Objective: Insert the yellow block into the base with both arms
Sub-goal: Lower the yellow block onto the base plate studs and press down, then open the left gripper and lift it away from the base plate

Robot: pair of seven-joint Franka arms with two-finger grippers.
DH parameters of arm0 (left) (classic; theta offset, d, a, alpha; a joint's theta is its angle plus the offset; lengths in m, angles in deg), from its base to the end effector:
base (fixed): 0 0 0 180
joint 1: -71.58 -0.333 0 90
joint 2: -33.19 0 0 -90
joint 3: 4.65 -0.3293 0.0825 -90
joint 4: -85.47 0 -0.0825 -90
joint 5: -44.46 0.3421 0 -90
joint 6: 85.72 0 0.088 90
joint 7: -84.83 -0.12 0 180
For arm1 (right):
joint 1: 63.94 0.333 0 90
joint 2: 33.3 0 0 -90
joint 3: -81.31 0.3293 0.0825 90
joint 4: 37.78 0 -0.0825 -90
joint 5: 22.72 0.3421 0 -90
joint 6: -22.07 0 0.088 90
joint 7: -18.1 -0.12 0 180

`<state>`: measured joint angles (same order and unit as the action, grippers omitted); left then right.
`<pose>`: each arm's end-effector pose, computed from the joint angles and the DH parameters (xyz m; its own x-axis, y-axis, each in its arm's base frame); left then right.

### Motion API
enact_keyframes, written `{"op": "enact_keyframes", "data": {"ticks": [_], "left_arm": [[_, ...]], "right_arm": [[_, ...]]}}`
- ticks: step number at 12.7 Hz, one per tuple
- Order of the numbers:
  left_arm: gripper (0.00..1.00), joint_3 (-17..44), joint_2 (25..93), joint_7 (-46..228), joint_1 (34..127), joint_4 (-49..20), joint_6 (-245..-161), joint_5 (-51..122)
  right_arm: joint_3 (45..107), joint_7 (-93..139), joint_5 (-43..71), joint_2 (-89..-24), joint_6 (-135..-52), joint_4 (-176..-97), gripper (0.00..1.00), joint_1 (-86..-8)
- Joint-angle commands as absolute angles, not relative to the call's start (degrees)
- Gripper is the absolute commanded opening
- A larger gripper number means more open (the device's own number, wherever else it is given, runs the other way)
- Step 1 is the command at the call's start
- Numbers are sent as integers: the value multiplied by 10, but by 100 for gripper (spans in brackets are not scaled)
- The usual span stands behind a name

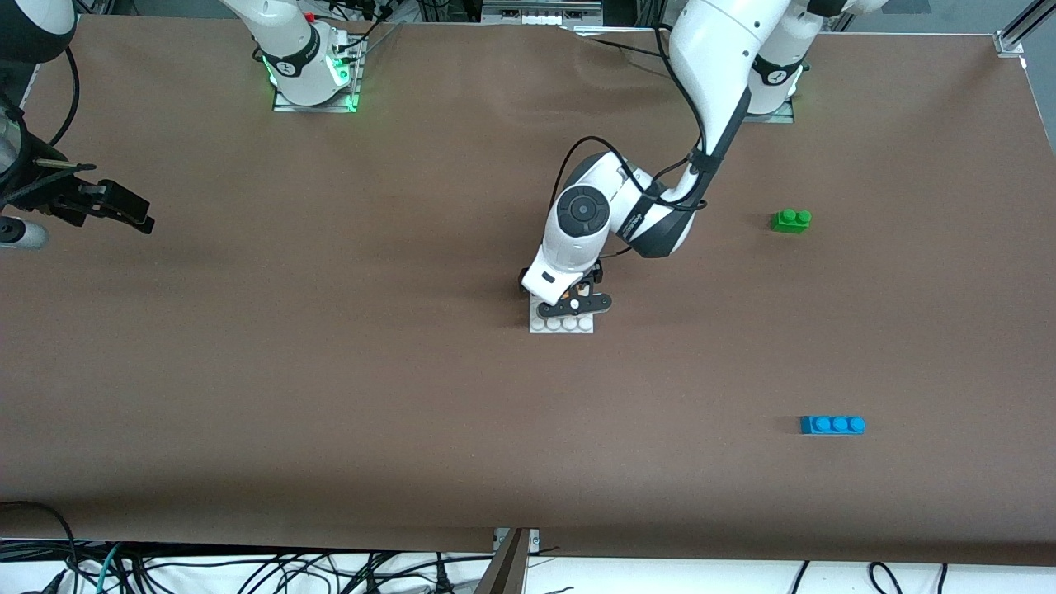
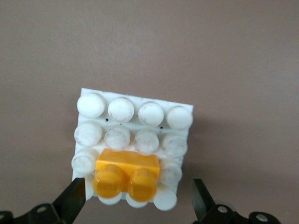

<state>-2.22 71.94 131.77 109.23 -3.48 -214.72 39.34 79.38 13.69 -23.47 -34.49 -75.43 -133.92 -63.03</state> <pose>0.5231 -0.4382 0.2768 0.9818 0.1812 -0.0575 0.1855 -0.9793 0.0806 0.5274 -0.0106 0.5790 0.9957 -0.0929 0.0040 -0.0930 -0.9956 0.0134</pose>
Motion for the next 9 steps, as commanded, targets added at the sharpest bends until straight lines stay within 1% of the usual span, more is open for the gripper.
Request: {"op": "enact_keyframes", "data": {"ticks": [1, 3, 4, 5, 7, 9], "left_arm": [[100, -20, 648, 1317, 1075, -57, -2091, 396], [100, -12, 572, 1315, 1033, -97, -2071, 395], [100, 13, 528, 1305, 998, -122, -2057, 396], [100, 35, 487, 1274, 961, -138, -2025, 396], [100, 44, 431, 1213, 912, -141, -1929, 396], [100, 44, 374, 1115, 868, -141, -1873, 402]], "right_arm": [[798, 141, -237, -338, -751, -1345, 100, -633], [799, 141, -237, -338, -751, -1345, 100, -634], [798, 141, -237, -338, -751, -1345, 100, -634], [798, 141, -237, -338, -750, -1345, 100, -634], [798, 141, -237, -338, -750, -1345, 100, -634], [798, 141, -237, -338, -750, -1345, 100, -634]]}}
